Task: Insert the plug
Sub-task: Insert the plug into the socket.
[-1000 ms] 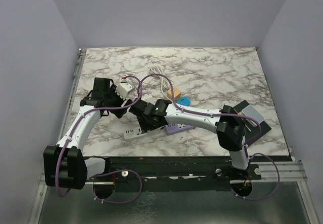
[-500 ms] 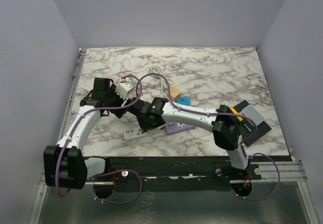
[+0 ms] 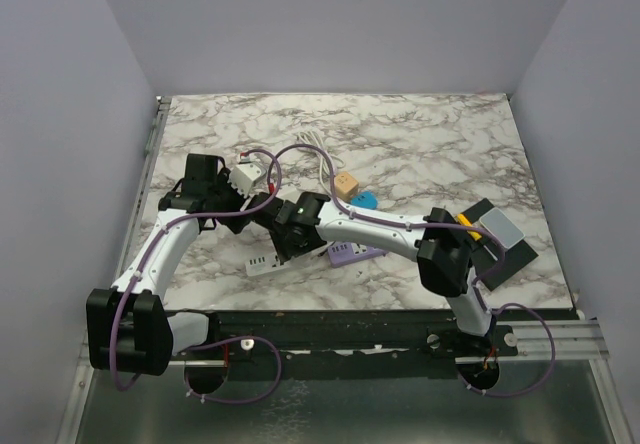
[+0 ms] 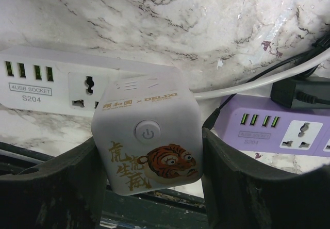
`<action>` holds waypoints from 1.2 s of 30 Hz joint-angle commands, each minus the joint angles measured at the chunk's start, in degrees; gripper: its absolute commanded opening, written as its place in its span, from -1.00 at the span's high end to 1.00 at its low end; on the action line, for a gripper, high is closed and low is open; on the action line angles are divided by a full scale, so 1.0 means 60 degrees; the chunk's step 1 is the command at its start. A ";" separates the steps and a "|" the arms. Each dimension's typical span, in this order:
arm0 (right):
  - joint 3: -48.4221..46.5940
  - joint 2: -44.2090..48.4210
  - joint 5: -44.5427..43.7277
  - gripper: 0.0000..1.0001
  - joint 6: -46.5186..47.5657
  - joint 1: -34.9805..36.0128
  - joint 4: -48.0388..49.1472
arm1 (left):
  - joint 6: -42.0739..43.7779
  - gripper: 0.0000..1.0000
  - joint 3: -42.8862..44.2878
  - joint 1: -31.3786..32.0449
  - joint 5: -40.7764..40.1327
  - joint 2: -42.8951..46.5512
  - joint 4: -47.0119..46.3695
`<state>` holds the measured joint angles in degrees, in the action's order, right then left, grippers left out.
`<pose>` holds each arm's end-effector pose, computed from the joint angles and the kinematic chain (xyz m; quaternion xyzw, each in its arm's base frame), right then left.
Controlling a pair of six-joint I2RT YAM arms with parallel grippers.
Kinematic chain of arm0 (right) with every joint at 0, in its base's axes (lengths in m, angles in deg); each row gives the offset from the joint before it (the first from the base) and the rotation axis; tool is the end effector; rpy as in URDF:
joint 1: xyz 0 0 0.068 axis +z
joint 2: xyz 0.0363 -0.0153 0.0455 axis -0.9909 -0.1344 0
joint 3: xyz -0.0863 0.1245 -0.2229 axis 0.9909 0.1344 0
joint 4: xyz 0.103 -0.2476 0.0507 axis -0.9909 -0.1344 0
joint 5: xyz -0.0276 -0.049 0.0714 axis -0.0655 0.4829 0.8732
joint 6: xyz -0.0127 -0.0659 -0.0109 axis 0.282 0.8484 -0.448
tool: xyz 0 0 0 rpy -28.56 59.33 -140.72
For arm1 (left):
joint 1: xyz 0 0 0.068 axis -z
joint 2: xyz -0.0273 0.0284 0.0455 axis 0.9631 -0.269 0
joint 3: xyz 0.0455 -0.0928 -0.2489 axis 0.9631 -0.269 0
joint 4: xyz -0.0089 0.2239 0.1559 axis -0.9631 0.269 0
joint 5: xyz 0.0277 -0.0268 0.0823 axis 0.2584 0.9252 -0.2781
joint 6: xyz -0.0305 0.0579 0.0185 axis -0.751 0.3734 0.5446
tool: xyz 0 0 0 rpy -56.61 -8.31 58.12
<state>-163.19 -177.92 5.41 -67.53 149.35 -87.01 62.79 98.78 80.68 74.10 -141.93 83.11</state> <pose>0.1899 0.4062 0.2041 -0.2116 0.9537 0.0284 0.2118 0.2626 -0.0465 0.2253 0.3669 0.8607 -0.0741 0.3451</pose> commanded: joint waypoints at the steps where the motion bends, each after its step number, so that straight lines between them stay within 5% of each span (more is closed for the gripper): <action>1: -0.0173 -0.0847 0.0119 0.99 -0.0474 0.0057 -0.0719 | 0.0111 -0.45 -0.0111 -0.0028 -0.0065 0.0225 -0.0094; 36: -0.0937 -0.1183 -0.0606 0.99 -0.1938 0.0233 -0.2406 | 0.0964 -0.43 -0.0699 -0.0033 0.0029 0.1119 0.0345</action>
<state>-168.72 -181.25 3.23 -78.63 150.20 -95.47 68.14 95.22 80.68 73.86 -135.13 84.05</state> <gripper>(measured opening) 0.644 0.714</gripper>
